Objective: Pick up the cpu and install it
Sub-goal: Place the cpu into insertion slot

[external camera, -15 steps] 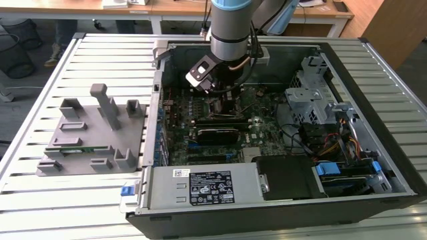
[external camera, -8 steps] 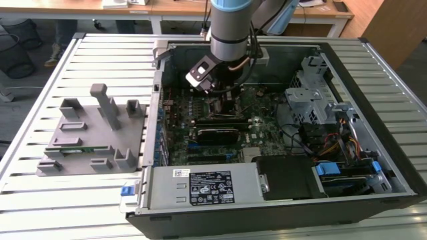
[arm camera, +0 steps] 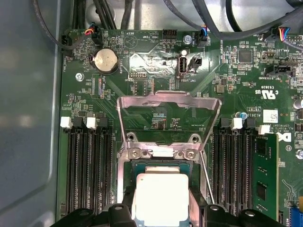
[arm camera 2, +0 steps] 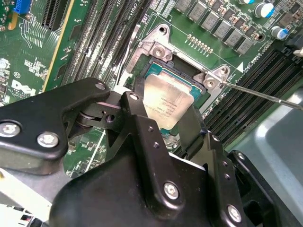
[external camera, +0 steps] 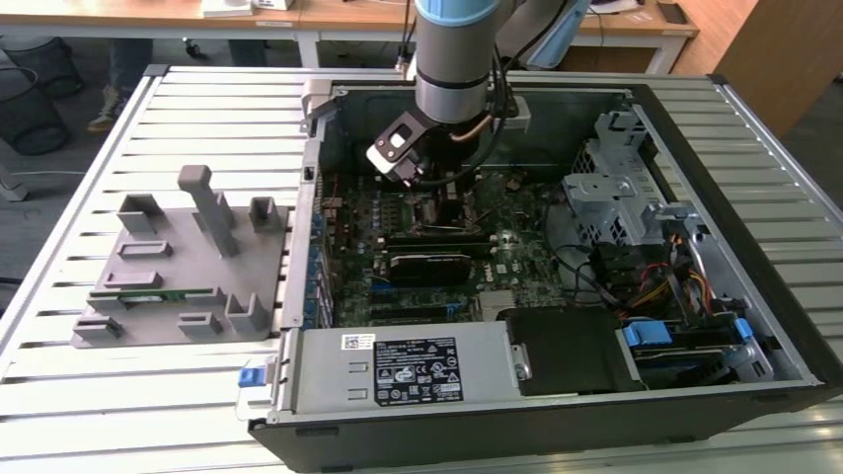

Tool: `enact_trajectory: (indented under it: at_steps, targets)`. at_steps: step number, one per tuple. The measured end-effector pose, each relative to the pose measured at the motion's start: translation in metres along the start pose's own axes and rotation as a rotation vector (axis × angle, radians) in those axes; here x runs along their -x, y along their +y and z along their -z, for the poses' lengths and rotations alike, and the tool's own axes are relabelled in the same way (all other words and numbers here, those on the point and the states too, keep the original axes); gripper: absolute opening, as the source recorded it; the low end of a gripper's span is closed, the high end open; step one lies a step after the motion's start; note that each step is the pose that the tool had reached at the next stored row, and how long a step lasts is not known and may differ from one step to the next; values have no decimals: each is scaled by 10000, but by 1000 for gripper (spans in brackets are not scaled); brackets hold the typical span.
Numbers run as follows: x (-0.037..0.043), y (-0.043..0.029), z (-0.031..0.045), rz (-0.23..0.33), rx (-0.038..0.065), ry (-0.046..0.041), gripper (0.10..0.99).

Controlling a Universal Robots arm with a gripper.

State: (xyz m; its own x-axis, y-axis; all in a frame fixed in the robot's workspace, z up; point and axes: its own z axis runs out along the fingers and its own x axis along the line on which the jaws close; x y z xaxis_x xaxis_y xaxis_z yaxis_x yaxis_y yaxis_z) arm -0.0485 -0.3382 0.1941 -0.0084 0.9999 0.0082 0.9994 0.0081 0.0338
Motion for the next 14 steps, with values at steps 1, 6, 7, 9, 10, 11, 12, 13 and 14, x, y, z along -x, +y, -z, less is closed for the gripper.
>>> enact_trajectory:
  at_steps: [1,6,7,9,10,11,12,13,14]
  targets:
    - [0,0,-1,0,0,0,529]
    - [0,0,-4,0,2,3,529]
    - [0,0,-4,0,2,2,529]
    - [0,0,-4,0,2,3,529]
    - [0,0,-4,0,3,3,529]
    - [-2,1,-8,1,11,15,537]
    - [-2,1,-8,1,8,12,537]
    - [-2,1,-7,0,6,9,537]
    - [-1,0,-6,0,4,6,604]
